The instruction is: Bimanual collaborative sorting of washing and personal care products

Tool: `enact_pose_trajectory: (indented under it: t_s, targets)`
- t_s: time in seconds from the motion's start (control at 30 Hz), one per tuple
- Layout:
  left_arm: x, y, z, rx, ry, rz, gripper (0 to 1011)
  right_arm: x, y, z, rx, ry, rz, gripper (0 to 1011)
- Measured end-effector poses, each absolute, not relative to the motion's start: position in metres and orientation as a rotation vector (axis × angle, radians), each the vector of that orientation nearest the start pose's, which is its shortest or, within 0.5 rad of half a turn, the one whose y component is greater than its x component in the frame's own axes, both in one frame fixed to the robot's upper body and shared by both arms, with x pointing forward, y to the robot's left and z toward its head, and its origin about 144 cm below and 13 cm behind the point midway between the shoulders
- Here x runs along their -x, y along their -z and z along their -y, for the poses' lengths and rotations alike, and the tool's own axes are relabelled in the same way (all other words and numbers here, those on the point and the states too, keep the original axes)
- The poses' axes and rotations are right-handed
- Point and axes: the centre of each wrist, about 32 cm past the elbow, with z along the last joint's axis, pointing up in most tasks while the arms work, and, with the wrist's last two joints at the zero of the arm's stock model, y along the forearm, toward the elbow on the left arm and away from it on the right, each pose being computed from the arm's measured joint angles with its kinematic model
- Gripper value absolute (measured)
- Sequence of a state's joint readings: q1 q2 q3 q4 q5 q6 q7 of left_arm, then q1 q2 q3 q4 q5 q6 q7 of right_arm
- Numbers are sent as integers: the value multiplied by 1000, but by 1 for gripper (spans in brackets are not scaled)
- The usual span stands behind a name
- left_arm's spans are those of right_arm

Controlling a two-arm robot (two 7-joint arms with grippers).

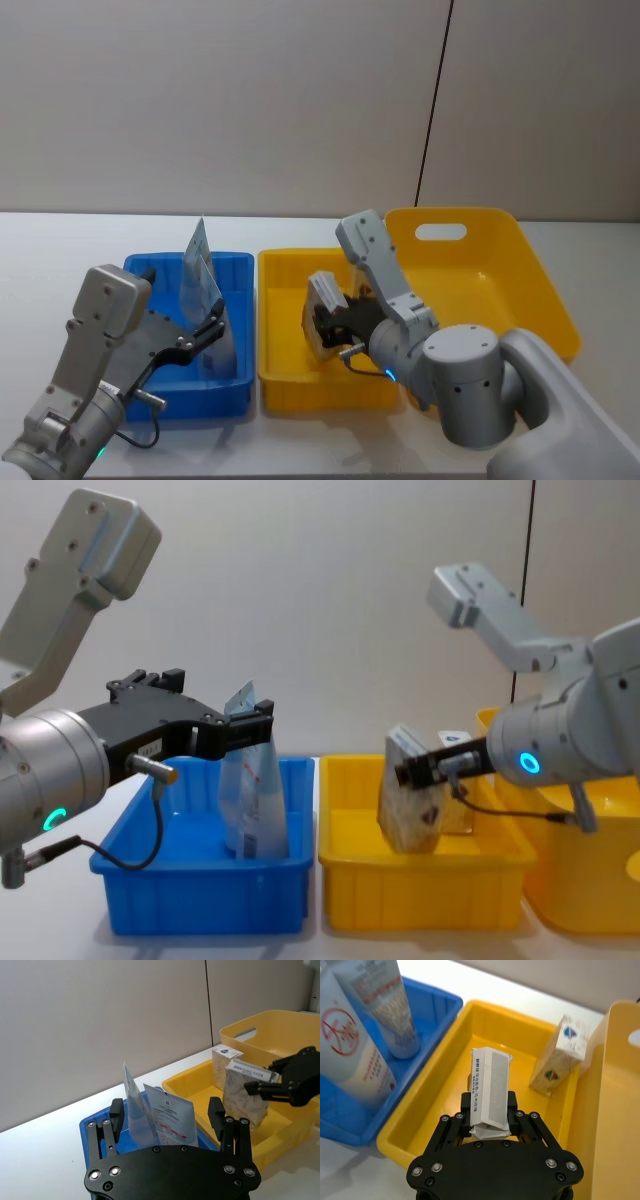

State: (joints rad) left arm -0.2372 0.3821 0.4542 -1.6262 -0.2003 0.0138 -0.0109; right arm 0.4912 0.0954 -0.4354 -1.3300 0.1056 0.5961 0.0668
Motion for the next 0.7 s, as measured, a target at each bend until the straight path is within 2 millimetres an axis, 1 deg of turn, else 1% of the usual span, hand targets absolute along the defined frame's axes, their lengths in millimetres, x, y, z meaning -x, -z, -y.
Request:
enact_pose_trajectory:
  t_s: [0.4, 0.6, 0.7]
  targets:
    - [-492, -1204, -198, -61, -1124, 268, 1001, -561, -1250, 138, 336, 1139, 0, 347]
    - [-492, -1204, -198, -61, -1124, 268, 1001, -559, -1265, 149, 271, 1158, 72, 345]
    - [-492, -1204, -198, -61, -1124, 268, 1001, -558, -1274, 160, 243, 1183, 116, 347]
